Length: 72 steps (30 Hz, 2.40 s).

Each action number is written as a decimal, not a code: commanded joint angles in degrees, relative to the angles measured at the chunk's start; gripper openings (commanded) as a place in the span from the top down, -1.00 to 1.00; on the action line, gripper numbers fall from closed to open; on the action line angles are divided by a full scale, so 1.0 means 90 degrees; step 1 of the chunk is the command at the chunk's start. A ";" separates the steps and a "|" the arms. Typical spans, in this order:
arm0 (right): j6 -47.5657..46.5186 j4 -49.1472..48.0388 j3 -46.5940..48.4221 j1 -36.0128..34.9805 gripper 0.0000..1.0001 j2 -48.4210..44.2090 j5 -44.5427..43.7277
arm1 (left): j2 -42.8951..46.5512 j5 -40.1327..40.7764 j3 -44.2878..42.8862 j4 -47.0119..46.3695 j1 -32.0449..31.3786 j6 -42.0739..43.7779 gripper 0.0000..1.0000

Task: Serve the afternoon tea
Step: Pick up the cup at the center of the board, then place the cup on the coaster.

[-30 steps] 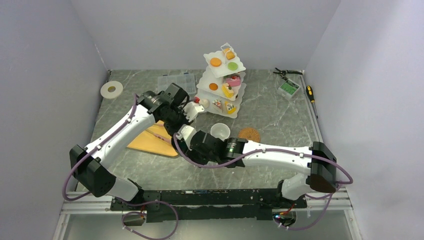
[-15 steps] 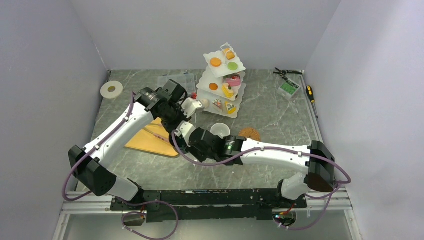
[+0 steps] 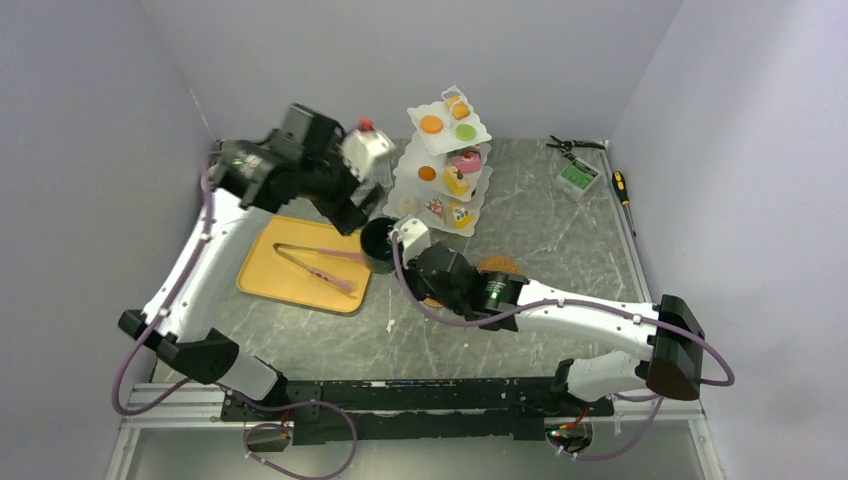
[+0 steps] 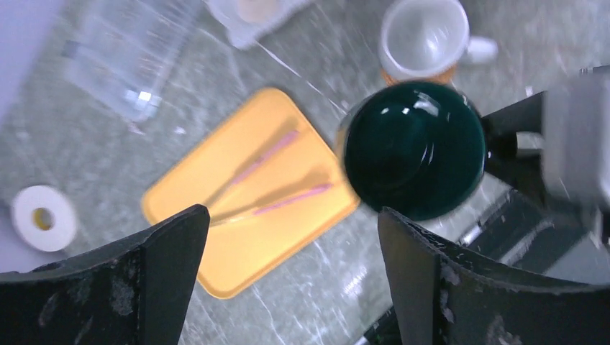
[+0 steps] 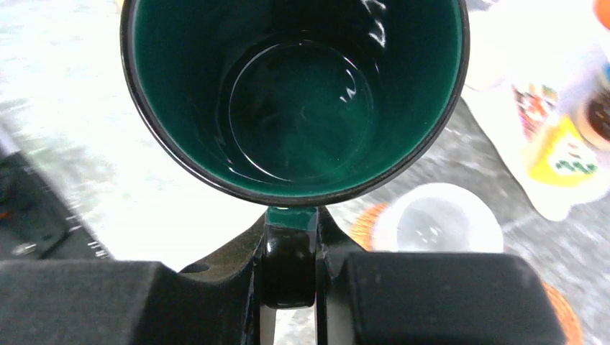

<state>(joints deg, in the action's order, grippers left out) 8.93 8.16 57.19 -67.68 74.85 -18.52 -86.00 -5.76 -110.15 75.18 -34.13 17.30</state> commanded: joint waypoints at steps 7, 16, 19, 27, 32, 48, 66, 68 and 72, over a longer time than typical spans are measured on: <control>0.0504 0.0688 -0.0299 0.0723 1.00 -0.0714 -0.1274 | 0.0376 -0.0847 -0.1863 0.0497 0.0899 -0.0147 -0.86; 0.1623 0.1685 -0.1074 0.1504 1.00 -0.1971 -0.2133 | 0.1018 -0.0772 -0.0507 -0.0458 0.1867 -0.0658 -0.86; 0.1832 0.1824 -0.1255 0.1786 1.00 -0.2307 -0.2245 | 0.1053 -0.1080 0.0001 -0.0712 0.2475 -0.0658 -0.86; 0.2478 0.2014 -0.1640 0.2536 1.00 -0.1978 -0.2262 | 0.0875 -0.2136 0.1449 -0.1501 0.3981 -0.0435 -0.86; 0.2730 0.1453 -0.2170 0.2577 1.00 -0.1746 -0.2207 | 0.0587 -0.2267 0.2467 -0.2183 0.4718 -0.0388 -0.86; 0.2650 0.0232 -0.2897 0.2805 1.00 -0.1122 -0.2159 | 0.0337 -0.2763 0.3384 -0.2889 0.5257 -0.0344 -0.87; 0.3182 0.0326 -0.2642 0.2916 1.00 -0.0227 -0.1971 | 0.0392 -0.2759 0.3203 -0.2811 0.5257 -0.0266 -0.87; 0.3243 0.0367 -0.2635 0.2909 0.88 -0.0172 -0.1942 | 0.0381 -0.2759 0.3185 -0.2800 0.5262 -0.0269 -0.87; 0.3310 0.0417 -0.2656 0.2903 0.37 -0.0175 -0.1909 | 0.0266 -0.2818 0.3077 -0.2606 0.5257 -0.0115 -0.87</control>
<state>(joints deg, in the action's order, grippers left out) 36.93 13.61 31.35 -41.65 73.23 -35.51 -84.58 -29.32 -79.46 50.52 13.21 14.31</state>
